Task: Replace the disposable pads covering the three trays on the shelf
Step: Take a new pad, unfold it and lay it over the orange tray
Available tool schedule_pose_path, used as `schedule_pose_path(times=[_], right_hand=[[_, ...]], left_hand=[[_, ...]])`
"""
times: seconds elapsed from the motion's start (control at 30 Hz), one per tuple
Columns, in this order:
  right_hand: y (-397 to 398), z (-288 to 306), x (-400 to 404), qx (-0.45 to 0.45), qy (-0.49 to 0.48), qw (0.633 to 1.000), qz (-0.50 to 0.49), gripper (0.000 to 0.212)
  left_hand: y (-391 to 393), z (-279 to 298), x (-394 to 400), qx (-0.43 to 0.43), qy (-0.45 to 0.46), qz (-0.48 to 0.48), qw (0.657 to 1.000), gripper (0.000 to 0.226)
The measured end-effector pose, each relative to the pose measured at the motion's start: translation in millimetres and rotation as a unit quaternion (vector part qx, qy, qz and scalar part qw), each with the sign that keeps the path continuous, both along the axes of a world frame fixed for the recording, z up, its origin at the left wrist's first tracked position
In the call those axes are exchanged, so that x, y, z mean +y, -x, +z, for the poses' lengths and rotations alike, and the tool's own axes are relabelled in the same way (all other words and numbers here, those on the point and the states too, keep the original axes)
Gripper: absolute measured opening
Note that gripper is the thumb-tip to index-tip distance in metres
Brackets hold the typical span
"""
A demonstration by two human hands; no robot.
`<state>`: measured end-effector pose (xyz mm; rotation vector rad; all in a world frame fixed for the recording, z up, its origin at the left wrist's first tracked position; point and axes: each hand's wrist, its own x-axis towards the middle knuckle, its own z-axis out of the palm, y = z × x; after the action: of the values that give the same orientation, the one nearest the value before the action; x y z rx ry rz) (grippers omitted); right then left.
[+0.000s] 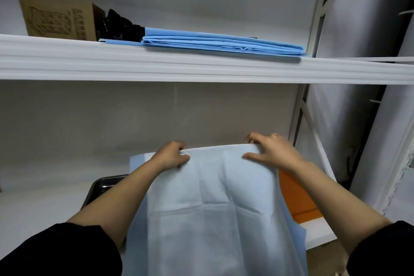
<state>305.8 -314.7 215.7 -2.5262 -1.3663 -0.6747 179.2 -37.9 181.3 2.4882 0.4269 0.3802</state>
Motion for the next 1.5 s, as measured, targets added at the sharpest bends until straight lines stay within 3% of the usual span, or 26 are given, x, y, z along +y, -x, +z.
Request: schedule_pose_path(times=[0.07, 0.17, 0.27, 0.37, 0.47, 0.6, 0.67, 0.8, 0.9, 0.97, 1.03, 1.1, 1.27, 1.37, 1.5], right_hand=[[-3, 5, -8, 0.092, 0.060, 0.993, -0.036, 0.042], [-15, 5, -19, 0.126, 0.139, 0.979, -0.080, 0.033], [-21, 6, -27, 0.116, 0.186, 0.966, -0.135, 0.013], [-24, 7, -28, 0.065, 0.192, 0.950, -0.237, 0.018], [-27, 5, -17, -0.015, 0.229, 0.920, -0.318, 0.023], [-44, 25, -22, 0.091, 0.195, 0.919, -0.330, 0.028], [-54, 31, -26, 0.137, 0.179, 0.920, -0.321, 0.020], [-77, 9, -13, 0.077, 0.074, 0.934, -0.342, 0.022], [-94, -16, -3, 0.132, -0.135, 0.930, -0.314, 0.024], [-104, -38, 5, 0.256, -0.299, 0.877, -0.274, 0.021], [-116, -62, 14, 0.355, -0.434, 0.792, -0.242, 0.020], [-127, -87, 20, 0.388, -0.476, 0.754, -0.235, 0.021], [-131, -137, 22, 0.379, -0.386, 0.803, -0.248, 0.024], [-127, -157, 26, 0.342, -0.234, 0.876, -0.247, 0.023], [-132, -177, 35, 0.367, -0.085, 0.905, -0.196, 0.075]], left_hand=[[2, -1, 5, 0.005, -0.010, 0.024, 1.000, 0.009], [4, -1, 10, 0.023, -0.039, 0.053, 0.998, 0.014], [6, 4, 13, 0.036, -0.068, 0.081, 0.994, 0.009], [4, 11, 17, 0.044, -0.071, 0.078, 0.994, 0.002], [-1, 17, 17, 0.071, -0.072, 0.082, 0.992, 0.010], [-9, 25, 25, 0.067, -0.008, 0.106, 0.992, 0.008], [-14, 27, 32, 0.069, 0.033, 0.115, 0.990, 0.006], [-34, 12, 39, 0.022, -0.017, 0.153, 0.988, 0.004], [-50, -10, 41, -0.006, 0.020, 0.180, 0.983, 0.003], [-61, -27, 44, -0.020, 0.099, 0.186, 0.977, 0.003], [-74, -46, 49, -0.044, 0.165, 0.199, 0.965, 0.008], [-86, -64, 50, -0.066, 0.188, 0.207, 0.958, 0.019], [-105, -114, 42, -0.041, 0.180, 0.127, 0.975, 0.046], [-107, -137, 37, 0.032, 0.078, 0.076, 0.993, 0.066], [-112, -158, 35, 0.089, -0.110, 0.047, 0.989, 0.095]])
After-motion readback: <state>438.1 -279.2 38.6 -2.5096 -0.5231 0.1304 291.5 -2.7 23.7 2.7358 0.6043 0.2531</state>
